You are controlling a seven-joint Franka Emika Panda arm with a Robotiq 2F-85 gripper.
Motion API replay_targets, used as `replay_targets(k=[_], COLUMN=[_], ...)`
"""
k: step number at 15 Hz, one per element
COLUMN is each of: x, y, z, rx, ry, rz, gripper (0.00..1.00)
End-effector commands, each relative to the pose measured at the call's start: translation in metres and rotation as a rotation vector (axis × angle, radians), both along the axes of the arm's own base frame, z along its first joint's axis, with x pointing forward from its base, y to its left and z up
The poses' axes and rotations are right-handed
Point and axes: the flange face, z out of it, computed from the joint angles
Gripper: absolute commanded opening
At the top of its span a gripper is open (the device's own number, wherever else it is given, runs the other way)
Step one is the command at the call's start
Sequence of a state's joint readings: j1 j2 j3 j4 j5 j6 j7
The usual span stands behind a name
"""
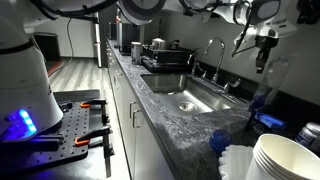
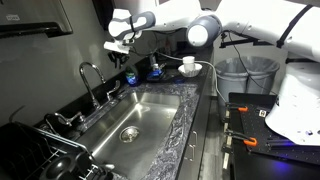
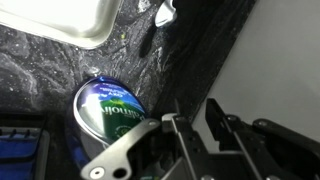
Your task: Open the faucet using the faucet handle on the right then close the faucet
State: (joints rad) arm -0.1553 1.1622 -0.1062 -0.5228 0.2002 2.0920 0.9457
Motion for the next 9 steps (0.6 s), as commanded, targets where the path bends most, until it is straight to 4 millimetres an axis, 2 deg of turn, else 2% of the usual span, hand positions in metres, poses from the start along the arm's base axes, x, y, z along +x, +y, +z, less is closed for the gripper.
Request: replay_targets(k=[1, 5, 9], x=[-0.001, -0.008, -0.021], y=[0.012, 0.026, 0.035], z=[0.014, 0.022, 0.042], rx=[-0.001, 0.022, 0.046], ry=[0.016, 0.083, 0.165], rz=[0.054, 0.172, 0.255], gripper=[0.07, 0.07, 0.07])
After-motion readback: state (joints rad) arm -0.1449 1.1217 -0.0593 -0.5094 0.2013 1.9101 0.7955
